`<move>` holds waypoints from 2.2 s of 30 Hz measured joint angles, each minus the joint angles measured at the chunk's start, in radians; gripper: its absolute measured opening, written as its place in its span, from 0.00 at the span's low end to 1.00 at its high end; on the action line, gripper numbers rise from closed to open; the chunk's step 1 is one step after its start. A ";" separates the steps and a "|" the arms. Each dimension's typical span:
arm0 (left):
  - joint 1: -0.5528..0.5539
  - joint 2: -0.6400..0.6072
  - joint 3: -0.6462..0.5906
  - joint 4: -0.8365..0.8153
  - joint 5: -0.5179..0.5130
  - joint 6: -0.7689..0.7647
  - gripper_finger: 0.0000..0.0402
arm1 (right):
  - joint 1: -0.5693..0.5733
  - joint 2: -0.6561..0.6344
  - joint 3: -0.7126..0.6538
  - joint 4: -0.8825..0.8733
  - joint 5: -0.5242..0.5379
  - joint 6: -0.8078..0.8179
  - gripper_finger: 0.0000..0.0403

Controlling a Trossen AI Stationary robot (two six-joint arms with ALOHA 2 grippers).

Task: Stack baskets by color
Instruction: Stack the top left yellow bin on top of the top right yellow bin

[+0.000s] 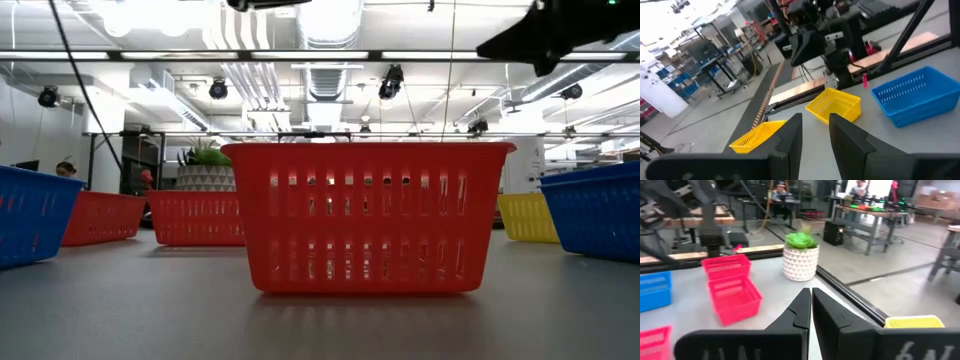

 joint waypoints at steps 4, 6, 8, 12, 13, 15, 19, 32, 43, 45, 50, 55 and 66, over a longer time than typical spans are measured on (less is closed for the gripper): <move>0.000 -0.092 -0.070 0.051 0.000 -0.004 0.20 | -0.062 0.091 0.070 0.019 -0.011 -0.006 0.02; 0.000 -0.125 -0.102 0.080 0.000 -0.005 0.20 | -0.100 0.139 0.123 0.014 -0.045 -0.023 0.02; -0.001 -0.144 -0.127 0.101 0.000 -0.007 0.20 | -0.143 0.196 0.182 0.010 -0.103 -0.049 0.02; -0.005 -0.169 -0.173 0.156 0.001 -0.009 0.20 | -0.249 0.316 0.324 -0.012 -0.215 -0.088 0.02; -0.007 -0.171 -0.179 0.157 0.002 -0.010 0.20 | -0.278 0.347 0.363 -0.031 -0.232 -0.088 0.02; -0.010 -0.170 -0.188 0.156 0.002 -0.016 0.20 | -0.339 0.413 0.445 -0.094 -0.242 -0.083 0.02; -0.014 -0.170 -0.210 0.160 0.003 -0.035 0.20 | -0.466 0.546 0.603 -0.232 -0.245 -0.098 0.02; -0.019 -0.170 -0.238 0.205 0.004 -0.086 0.20 | -0.850 0.928 0.980 -0.619 -0.516 -0.191 0.02; -0.055 -0.185 -0.240 0.176 0.004 -0.087 0.20 | -0.984 1.020 1.006 -0.612 -0.767 -0.167 0.02; -0.056 -0.194 -0.240 0.178 0.004 -0.087 0.20 | -0.989 1.030 1.005 -0.611 -0.767 -0.169 0.02; -0.057 -0.204 -0.240 0.177 0.004 -0.088 0.20 | -0.999 1.050 1.000 -0.647 -0.759 -0.181 0.02; -0.057 -0.199 -0.240 0.177 0.004 -0.088 0.20 | -1.001 1.077 0.973 -0.652 -0.728 -0.180 0.02; -0.070 -0.202 -0.238 0.177 0.005 -0.088 0.20 | -1.006 1.166 0.949 -0.585 -0.678 -0.162 0.02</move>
